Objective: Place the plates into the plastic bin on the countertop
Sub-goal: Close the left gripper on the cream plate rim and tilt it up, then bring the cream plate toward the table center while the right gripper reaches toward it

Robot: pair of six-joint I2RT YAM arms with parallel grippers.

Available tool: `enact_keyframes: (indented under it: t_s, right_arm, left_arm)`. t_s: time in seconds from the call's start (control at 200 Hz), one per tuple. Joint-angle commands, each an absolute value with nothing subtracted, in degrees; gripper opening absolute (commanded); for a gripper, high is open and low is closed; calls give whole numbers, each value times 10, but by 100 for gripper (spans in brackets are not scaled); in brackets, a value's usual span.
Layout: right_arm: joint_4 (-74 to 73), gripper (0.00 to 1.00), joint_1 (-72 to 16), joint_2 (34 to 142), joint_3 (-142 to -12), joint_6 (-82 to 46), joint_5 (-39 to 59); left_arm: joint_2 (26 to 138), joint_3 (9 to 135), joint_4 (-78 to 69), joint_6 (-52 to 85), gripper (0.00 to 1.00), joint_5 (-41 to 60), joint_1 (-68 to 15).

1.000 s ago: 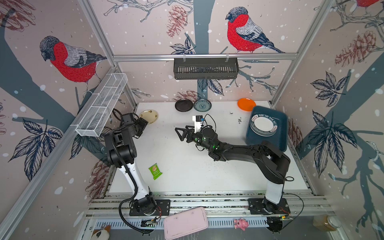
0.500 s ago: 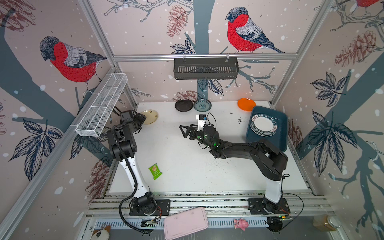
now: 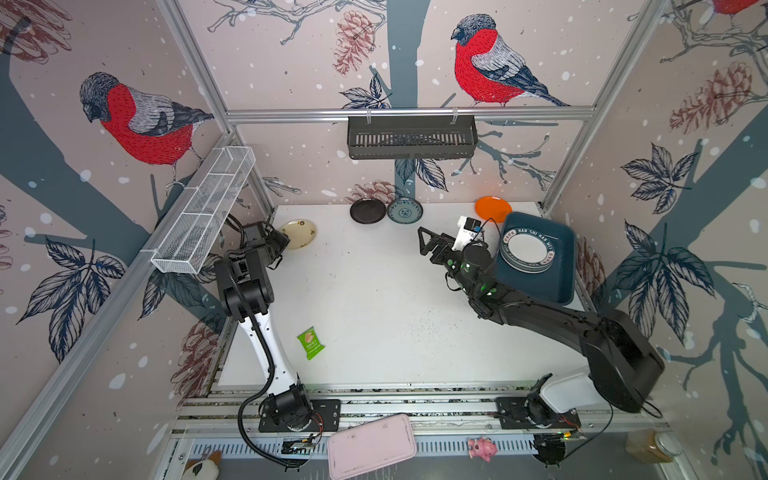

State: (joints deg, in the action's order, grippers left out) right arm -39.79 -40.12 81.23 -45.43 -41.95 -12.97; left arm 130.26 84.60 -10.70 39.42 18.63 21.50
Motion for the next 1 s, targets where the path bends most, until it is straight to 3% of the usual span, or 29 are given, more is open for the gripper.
enact_keyframes:
  t_s: [0.0,0.265,0.63,0.991]
  right_arm:
    - [-360,100,-400,779,-426,-427,-184]
    - [-310,100,-417,691,-388,-463,-221]
    - [-302,99,-472,624,-323,-536,-311]
    - [-278,100,-496,653,-327,-562,-312]
  left_arm:
    - [1306,825,2,413,32,197,212]
    - [1271,792,-11,437,10,235,198]
    - [1113,664,-51,470,2,283,147]
    - [940,556,-71,498,1,335,6]
